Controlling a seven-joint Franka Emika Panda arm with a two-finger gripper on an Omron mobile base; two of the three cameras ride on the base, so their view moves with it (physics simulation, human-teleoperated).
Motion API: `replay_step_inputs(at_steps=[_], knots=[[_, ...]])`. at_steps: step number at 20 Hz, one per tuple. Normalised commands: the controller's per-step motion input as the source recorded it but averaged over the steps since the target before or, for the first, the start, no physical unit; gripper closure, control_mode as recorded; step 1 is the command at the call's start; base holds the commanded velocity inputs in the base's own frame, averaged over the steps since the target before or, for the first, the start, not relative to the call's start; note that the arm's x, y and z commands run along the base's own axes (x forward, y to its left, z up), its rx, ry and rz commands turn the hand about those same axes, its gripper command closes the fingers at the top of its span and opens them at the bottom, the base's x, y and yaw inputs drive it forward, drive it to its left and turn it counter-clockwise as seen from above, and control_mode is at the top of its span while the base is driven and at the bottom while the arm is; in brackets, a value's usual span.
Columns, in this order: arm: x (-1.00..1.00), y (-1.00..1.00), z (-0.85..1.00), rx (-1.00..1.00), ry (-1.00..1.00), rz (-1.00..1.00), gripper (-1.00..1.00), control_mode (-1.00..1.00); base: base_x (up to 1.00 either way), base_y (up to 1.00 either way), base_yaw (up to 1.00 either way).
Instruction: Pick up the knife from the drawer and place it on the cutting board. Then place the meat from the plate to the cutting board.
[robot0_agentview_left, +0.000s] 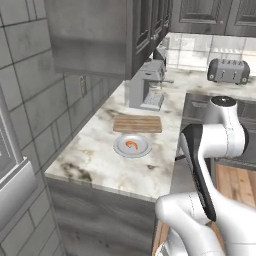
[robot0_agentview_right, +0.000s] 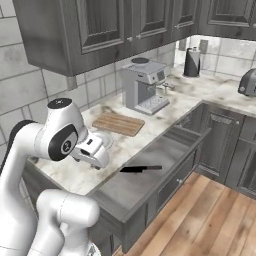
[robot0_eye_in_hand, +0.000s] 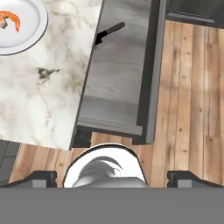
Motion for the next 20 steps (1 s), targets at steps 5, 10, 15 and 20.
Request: replay_step_inputs(at_steps=[5,10,15,20], knots=[[0.00,0.00,0.00,0.00,0.00,0.00,-1.00,1.00,0.63,-0.27,-0.14],[0.00,0.00,0.00,0.00,0.00,0.00,-1.00,1.00,0.49,-0.22,-0.31],[0.00,0.00,0.00,0.00,0.00,0.00,-1.00,1.00,0.37,-0.17,-0.27],[0.00,0.00,0.00,0.00,0.00,0.00,-1.00,1.00,0.49,-0.14,-0.22]])
